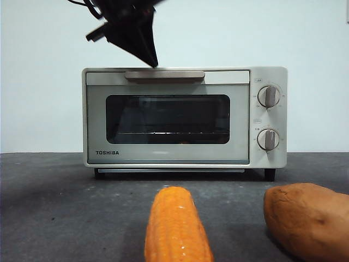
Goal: Take the eggplant from the table,put the eggplant in the oven
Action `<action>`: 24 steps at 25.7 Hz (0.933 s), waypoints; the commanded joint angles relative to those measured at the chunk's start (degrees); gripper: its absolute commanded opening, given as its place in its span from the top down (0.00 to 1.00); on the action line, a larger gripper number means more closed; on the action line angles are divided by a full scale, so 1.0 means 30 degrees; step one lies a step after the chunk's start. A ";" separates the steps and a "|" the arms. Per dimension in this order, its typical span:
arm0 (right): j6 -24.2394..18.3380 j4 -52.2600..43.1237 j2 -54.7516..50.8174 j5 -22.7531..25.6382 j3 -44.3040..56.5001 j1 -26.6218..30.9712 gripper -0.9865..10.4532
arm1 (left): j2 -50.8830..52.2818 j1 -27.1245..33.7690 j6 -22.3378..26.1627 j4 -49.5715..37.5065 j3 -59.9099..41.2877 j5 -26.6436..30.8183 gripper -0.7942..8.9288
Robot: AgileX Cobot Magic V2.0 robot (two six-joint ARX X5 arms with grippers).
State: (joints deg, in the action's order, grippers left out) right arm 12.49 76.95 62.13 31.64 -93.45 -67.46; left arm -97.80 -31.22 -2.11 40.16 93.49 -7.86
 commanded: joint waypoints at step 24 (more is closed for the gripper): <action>0.1195 0.1362 -0.0962 0.0452 0.1086 -0.0255 0.79 | -0.0976 -0.3840 0.1996 0.9712 0.0852 0.0481 0.91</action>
State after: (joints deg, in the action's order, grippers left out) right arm 15.46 76.97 58.54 32.77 -89.49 -67.46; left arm -99.96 -42.24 2.72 69.45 95.18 -6.35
